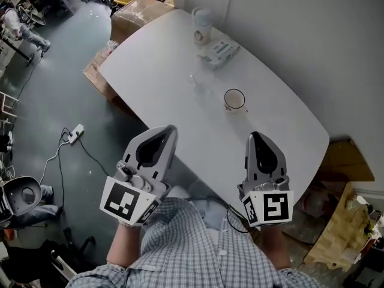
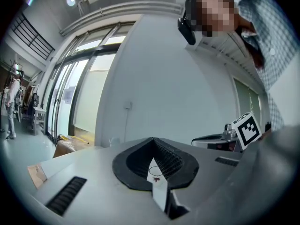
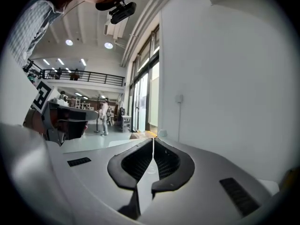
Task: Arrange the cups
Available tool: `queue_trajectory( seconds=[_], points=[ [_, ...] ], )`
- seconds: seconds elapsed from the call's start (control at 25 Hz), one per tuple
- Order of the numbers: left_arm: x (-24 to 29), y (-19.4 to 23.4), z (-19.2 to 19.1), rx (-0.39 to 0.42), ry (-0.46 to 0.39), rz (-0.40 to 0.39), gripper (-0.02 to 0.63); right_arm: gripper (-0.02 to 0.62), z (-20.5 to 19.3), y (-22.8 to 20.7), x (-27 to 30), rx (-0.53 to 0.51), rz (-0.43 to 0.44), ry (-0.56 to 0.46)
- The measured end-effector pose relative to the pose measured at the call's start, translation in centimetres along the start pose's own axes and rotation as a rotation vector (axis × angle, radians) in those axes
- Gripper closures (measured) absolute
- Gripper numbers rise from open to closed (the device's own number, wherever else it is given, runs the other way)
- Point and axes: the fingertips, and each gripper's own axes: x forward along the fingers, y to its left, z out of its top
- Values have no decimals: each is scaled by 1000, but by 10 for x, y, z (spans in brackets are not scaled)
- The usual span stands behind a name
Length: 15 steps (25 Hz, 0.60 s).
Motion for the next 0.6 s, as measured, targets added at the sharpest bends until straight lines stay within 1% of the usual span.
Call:
queue_trajectory(
  seconds=[0.24, 0.6],
  points=[
    [40, 7, -7, 8, 32, -70, 598, 572, -15, -23, 9, 29, -68, 35],
    [106, 36, -19, 28, 50, -233, 598, 571, -33, -50, 39, 31, -220, 87]
  ],
)
